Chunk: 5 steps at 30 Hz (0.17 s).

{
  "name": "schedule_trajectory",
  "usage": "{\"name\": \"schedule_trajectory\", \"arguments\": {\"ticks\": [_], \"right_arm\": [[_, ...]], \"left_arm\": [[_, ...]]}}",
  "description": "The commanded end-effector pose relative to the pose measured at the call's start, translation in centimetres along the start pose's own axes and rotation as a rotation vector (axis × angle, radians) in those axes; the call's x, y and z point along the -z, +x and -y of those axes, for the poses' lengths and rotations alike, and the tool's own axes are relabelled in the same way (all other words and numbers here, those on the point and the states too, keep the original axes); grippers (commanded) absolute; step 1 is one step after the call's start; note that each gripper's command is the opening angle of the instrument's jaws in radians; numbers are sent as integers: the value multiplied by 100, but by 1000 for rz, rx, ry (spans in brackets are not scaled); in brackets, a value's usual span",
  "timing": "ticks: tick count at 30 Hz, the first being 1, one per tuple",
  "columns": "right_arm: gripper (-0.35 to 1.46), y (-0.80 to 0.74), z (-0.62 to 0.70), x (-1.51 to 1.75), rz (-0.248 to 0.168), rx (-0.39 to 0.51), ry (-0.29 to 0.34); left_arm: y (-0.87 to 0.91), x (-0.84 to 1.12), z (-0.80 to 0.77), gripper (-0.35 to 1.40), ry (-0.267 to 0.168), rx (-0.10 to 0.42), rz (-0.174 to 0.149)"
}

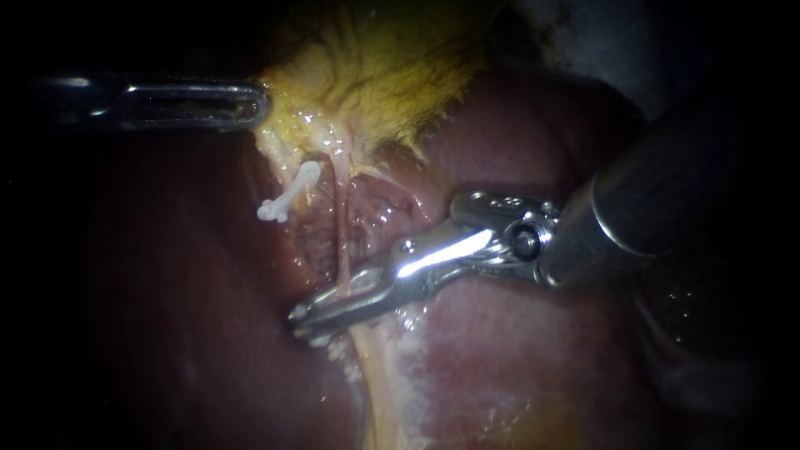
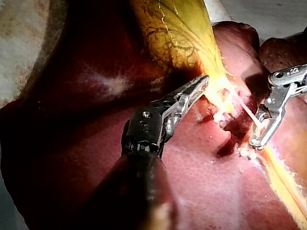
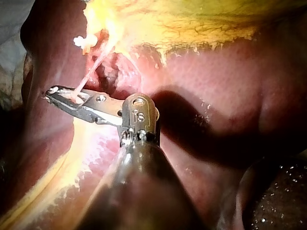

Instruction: Clipping second clip right tube

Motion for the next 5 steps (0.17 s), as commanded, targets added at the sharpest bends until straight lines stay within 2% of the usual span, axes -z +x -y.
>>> {"name": "schedule_trajectory", "arguments": {"ticks": [1,5], "right_arm": [[-35,0,0,0,0,0,0],[-35,0,0,0,0,0,0]], "left_arm": [[0,0,0,-35,0,0,0],[0,-1,0,-35,0,0,0]]}}
